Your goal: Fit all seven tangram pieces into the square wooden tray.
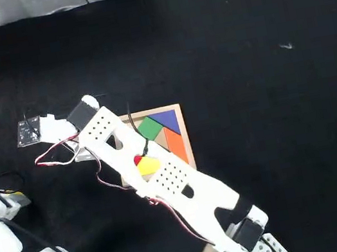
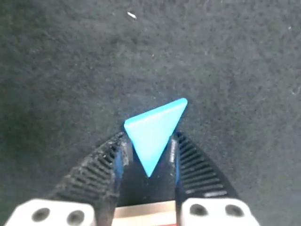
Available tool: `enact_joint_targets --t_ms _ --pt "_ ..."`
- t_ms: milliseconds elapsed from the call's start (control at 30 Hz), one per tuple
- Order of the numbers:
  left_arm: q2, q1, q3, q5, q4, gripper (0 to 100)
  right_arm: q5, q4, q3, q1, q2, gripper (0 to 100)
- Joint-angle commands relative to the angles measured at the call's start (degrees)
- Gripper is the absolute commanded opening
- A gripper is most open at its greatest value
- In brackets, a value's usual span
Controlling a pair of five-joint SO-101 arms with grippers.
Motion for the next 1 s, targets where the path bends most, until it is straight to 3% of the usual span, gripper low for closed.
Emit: enact_joint_targets --t_ms 0,400,800,967 --pt "0.26 -1.01 0.4 0.35 -0.97 27 0.7 -0.26 -0.22 0.44 -0.48 10.6" --pt "0.26 -1.01 0.4 0.35 -0.97 27 0.62 5.01 -9.01 2.2 -1.71 10.6" --pt "0.26 -1.01 0.48 0.26 -0.97 27 -3.87 4.92 2.42 4.75 -11.03 11.3" --pt "0.26 0.31 0.57 0.18 -0.97 27 -6.33 3.25 4.79 1.05 -11.12 25.4"
